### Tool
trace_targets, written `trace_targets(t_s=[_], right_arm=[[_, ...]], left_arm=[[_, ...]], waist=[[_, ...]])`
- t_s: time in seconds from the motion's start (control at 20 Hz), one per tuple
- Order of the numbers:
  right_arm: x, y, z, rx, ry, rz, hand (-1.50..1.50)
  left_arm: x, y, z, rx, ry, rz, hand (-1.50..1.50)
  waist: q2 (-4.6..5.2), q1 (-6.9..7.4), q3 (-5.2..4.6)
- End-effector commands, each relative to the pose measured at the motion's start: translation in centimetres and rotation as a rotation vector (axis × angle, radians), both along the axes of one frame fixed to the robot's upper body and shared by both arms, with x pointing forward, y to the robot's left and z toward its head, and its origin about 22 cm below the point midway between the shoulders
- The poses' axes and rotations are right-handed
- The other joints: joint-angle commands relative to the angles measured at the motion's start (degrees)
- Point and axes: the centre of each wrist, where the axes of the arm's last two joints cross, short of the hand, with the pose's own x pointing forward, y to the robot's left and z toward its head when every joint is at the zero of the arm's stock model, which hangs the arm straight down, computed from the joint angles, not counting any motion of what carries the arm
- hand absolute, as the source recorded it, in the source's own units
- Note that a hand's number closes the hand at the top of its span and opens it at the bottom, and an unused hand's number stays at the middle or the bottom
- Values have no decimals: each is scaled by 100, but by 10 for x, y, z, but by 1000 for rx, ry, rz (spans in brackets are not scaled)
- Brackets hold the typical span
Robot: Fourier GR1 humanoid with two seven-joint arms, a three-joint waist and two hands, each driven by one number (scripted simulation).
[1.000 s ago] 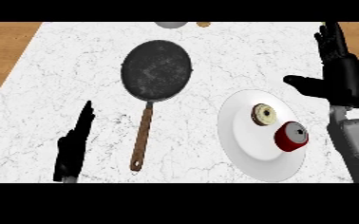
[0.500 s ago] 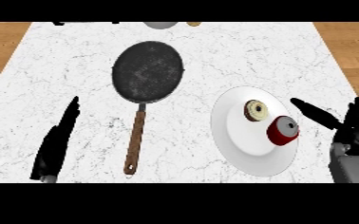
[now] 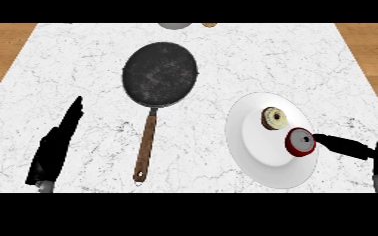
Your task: Pick the cupcake from the plate and place it in the pan
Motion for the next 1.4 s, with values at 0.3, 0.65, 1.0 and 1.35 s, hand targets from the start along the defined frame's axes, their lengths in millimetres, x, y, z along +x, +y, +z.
trace_targets(t_s=[0.3, 0.65, 1.0, 1.35], right_arm=[[34, 52, 103, 46, 220, 233, -150], [81, 50, 118, 114, 362, 225, -150], [98, 75, 90, 85, 560, 297, -150], [116, 69, 97, 120, 719, 322, -150]], left_arm=[[5, -2, 18, 3, -9, -35, 0], [9, -14, 18, -5, -13, -39, 0], [6, -10, 22, 5, -14, -51, 0], [-10, -2, 0, 14, 4, -38, 0]], waist=[[35, 175, 22], [52, 201, 29], [44, 244, 28], [36, 222, 24]])
